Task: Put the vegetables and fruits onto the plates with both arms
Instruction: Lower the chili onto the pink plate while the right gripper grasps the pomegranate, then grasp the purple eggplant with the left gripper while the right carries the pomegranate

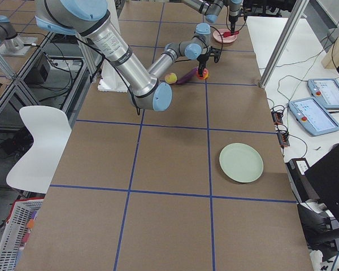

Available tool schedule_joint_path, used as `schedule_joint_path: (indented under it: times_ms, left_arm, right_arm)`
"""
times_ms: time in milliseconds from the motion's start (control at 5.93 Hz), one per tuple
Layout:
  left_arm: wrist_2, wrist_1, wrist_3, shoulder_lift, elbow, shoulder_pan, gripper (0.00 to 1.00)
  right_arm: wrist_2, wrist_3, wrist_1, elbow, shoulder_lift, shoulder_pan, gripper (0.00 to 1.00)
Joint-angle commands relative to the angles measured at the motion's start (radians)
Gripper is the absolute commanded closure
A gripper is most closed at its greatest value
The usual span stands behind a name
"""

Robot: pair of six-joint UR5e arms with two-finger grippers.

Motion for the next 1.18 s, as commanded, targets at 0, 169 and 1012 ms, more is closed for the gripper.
schedule_joint_path:
  times_ms: [0,169,1012]
  left_arm:
    - [-0.098,0.244,-0.183,-0.002,-0.254,0.061,0.0]
    - [-0.1,0.383,-0.322,-0.004,-0.396,0.124,0.0]
    - [-0.067,0.399,-1.092,-0.085,-0.498,0.441,0.0]
  right_arm:
    - [0.018,-0.05,-0.11,0.126,-0.017,0.099,1.0]
    - [0.031,-0.163,-0.123,0.16,-0.062,0.153,1.0]
    - [0.14,-0.816,-0.114,0.095,-0.241,0.477,1.0]
